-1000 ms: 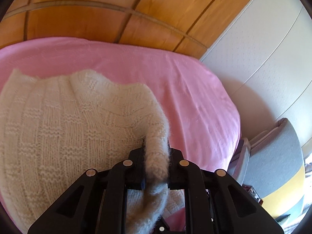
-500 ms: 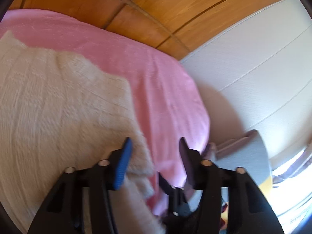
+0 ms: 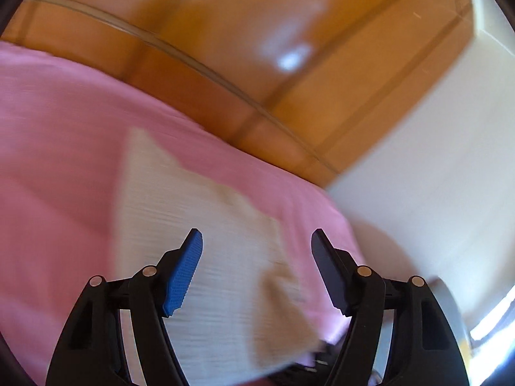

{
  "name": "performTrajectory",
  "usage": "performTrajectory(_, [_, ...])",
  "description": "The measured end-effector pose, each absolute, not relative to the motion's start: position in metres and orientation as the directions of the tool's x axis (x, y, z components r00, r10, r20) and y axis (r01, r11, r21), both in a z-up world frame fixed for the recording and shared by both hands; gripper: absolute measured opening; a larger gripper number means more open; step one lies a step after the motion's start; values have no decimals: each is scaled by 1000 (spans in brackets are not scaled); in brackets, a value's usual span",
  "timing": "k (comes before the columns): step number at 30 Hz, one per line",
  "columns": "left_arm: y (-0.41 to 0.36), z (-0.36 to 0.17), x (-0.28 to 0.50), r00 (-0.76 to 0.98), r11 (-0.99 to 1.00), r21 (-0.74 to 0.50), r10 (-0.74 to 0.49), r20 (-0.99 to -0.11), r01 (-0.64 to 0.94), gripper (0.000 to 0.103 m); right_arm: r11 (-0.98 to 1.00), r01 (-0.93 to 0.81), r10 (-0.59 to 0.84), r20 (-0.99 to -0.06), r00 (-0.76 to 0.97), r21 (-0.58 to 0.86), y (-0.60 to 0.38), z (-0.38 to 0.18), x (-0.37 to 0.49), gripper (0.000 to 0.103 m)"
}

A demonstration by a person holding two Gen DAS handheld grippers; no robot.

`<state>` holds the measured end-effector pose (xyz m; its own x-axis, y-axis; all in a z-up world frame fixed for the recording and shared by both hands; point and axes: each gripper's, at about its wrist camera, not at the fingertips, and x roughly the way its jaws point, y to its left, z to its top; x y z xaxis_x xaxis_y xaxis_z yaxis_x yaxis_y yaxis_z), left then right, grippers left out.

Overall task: Fold small clothes
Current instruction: 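Lay the folded side down and open the left gripper, then grasp the sweater's other side edge with the right gripper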

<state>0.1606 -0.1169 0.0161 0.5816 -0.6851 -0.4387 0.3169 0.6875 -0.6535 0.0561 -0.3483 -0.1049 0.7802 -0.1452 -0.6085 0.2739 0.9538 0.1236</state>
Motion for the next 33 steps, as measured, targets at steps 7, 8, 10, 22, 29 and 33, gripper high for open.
performTrajectory(7, [-78, -13, 163, 635, 822, -541, -515, -576, 175, 69, 960, 204, -24, -669, 743, 193, -372, -87, 53, 101])
performTrajectory(8, [-77, -16, 163, 638, 837, -520, -496, -589, 171, 69, 952, 220, -24, -663, 748, 213, -378, -82, 48, 101])
performTrajectory(10, [-81, -26, 164, 619, 859, -481, -476, -624, 176, 69, 916, 261, -8, -637, 771, 305, -395, -70, 35, 101])
performTrajectory(22, [-99, -42, 161, 603, 913, -308, -408, -686, 268, 77, 649, 86, 519, -522, 677, 756, -386, -60, 95, 83])
performTrajectory(29, [-138, -30, 153, 628, 939, -55, -269, -730, 338, 69, 570, 96, 559, -471, 682, 816, -391, -60, 130, 16])
performTrajectory(33, [-164, -17, 147, 666, 916, 16, -279, -692, 400, 70, 653, 75, 438, -456, 775, 753, -416, -24, 118, 14])
